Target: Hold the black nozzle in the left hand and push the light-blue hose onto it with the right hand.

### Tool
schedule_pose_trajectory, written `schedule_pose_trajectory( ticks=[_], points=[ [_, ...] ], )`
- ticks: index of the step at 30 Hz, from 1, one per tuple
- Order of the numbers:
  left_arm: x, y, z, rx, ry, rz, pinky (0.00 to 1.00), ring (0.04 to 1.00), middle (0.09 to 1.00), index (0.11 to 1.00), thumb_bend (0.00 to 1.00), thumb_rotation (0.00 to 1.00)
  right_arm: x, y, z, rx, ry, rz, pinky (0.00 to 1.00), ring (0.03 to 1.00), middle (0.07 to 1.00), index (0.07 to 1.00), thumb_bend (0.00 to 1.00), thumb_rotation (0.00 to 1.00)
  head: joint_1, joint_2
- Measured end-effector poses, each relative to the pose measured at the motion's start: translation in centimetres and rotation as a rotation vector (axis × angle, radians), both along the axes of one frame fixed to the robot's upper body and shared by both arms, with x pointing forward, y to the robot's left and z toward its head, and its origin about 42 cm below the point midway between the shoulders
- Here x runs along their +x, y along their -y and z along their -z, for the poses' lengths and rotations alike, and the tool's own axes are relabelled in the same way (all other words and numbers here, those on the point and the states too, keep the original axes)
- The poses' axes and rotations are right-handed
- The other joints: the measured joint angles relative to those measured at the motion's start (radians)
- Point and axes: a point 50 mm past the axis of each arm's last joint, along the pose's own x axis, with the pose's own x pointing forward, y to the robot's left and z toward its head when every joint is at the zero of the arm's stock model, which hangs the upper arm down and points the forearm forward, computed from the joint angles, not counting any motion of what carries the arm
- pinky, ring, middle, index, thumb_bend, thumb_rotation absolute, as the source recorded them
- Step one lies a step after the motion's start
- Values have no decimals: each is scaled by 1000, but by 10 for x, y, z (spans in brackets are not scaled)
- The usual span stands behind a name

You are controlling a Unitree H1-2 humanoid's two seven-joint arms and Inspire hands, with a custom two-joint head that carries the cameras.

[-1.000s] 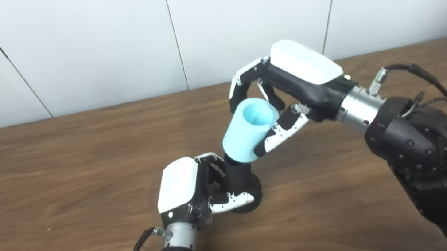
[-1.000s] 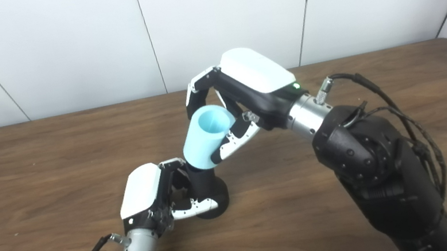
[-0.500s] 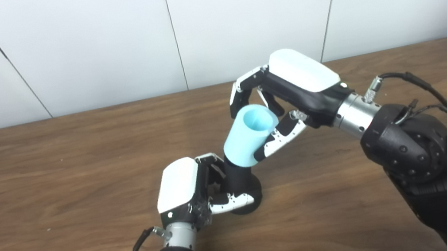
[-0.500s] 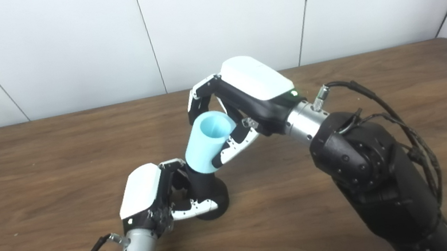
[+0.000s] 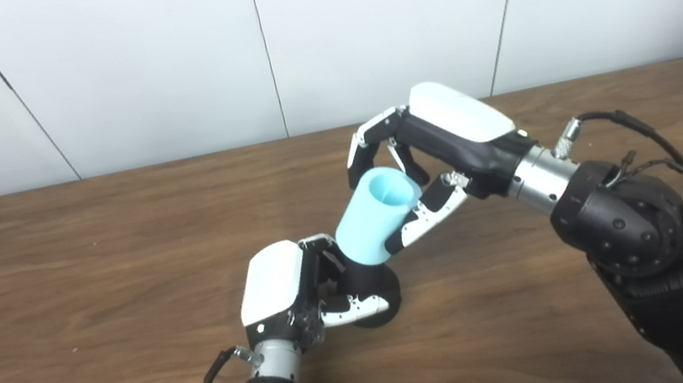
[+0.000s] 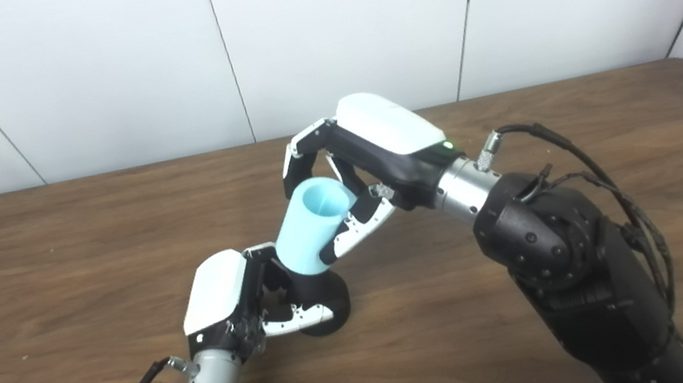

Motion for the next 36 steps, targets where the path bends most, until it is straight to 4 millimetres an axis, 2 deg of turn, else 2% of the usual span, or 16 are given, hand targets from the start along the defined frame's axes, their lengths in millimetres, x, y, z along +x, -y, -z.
schedule_pose_trajectory(
  ticks=[3, 8, 11, 15, 23, 25, 28, 30, 32, 36],
  points=[
    [-1, 0, 1, -1, -1, -2, 437, 517, 467, 495, 526, 0, 1, 1, 0, 16, -18, 3, 194, 257, 499, 467, 531, 0, 6, 5],
    [-1, 0, 1, -2, -2, -3, 428, 513, 472, 493, 526, 0, 0, 2, 0, 28, -25, -5, 289, 367, 507, 461, 530, 0, 5, 6],
    [-1, 0, 1, -2, -1, -3, 421, 506, 459, 496, 526, 0, 0, 2, -1, 35, -28, -10, 251, 324, 507, 460, 530, 0, 5, 6],
    [-1, 0, 1, -3, 1, -2, 432, 523, 464, 496, 525, 0, 0, 1, 0, 33, -25, -9, 253, 302, 497, 468, 531, 0, 9, 11],
    [-2, 1, 1, 1, -1, 1, 434, 530, 469, 495, 526, 0, 3, -2, 9, 20, -35, 1, 347, 380, 492, 473, 531, 0, 11, 17],
    [-2, 1, 0, 0, 0, 2, 428, 524, 471, 494, 526, 0, 4, -2, 11, 18, -30, 1, 344, 378, 492, 473, 532, 0, 6, 21],
    [-2, 1, 0, 0, 0, -1, 430, 522, 469, 493, 526, 0, 5, -5, 13, 12, -13, -3, 442, 430, 488, 478, 532, 0, 6, 21],
    [-2, 1, 0, 0, 0, -3, 445, 535, 474, 492, 526, 0, 6, -7, 14, 7, -9, -2, 459, 437, 488, 477, 532, 0, 6, 23],
    [-2, 1, 0, 0, 1, -6, 447, 534, 475, 492, 526, 0, 8, -8, 14, 5, -10, -3, 469, 447, 491, 475, 532, 0, 6, 23],
    [-2, 0, 0, 1, 4, -10, 434, 533, 472, 493, 526, 0, 11, -10, 15, 1, -8, -7, 411, 414, 488, 477, 532, 0, 2, 25]
  ],
)
